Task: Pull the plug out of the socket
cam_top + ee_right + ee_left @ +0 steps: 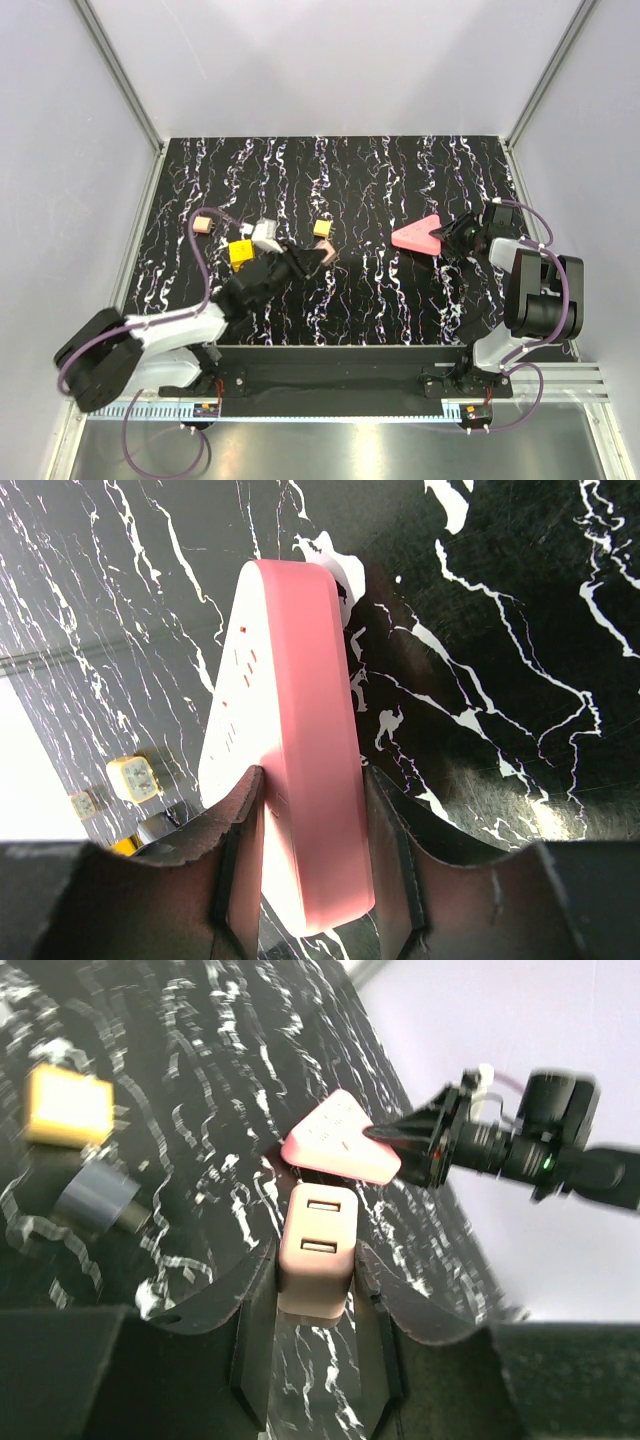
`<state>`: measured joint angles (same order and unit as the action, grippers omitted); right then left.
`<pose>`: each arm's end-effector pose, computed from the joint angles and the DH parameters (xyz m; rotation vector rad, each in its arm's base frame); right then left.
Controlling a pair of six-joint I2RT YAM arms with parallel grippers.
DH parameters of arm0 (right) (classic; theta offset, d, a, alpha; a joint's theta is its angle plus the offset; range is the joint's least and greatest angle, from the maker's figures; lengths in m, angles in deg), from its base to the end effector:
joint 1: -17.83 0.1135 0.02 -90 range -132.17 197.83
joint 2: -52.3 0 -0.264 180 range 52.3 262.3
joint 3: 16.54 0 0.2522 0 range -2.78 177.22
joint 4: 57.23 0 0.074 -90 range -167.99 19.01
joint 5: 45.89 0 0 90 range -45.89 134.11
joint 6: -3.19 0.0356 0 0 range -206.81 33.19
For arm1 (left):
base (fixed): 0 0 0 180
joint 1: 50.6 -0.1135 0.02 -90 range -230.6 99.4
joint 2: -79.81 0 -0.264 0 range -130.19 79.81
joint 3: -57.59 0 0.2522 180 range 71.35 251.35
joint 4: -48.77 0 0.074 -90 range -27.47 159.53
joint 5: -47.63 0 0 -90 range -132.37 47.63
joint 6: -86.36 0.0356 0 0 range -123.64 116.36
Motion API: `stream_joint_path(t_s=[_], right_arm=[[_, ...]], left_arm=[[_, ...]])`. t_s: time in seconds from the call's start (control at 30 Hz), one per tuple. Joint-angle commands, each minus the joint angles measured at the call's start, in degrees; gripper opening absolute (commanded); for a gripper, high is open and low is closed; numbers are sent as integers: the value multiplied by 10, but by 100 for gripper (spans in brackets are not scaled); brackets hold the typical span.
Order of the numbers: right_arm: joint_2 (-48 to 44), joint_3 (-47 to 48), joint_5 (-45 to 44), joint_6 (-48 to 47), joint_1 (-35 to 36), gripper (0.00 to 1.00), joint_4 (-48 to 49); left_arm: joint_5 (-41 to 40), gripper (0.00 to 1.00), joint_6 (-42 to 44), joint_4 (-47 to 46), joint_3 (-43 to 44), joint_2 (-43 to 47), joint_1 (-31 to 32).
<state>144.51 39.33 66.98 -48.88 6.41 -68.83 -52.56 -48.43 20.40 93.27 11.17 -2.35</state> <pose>0.3016 -0.0468 0.1486 0.8422 2.2857 0.6922 0.1673 -0.1779 0.2134 -0.0917 1.7644 -1.0712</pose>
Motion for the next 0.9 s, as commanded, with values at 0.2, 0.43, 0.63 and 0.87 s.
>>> stream_joint_path(t_s=[0.2, 0.43, 0.63, 0.87], right_arm=[[21, -18, -105, -37, 0, 0, -96], [20, -19, -106, -38, 0, 0, -96], [20, -19, -107, -37, 0, 0, -97], [19, -19, -107, -37, 0, 0, -96]], left_arm=[[-109, 0, -271, 120, -67, 105, -10], [-102, 0, -356, 25, -103, 40, -19], [-81, 0, -402, -39, -88, -60, -25], [-99, 3, -471, -218, -110, -201, -24]])
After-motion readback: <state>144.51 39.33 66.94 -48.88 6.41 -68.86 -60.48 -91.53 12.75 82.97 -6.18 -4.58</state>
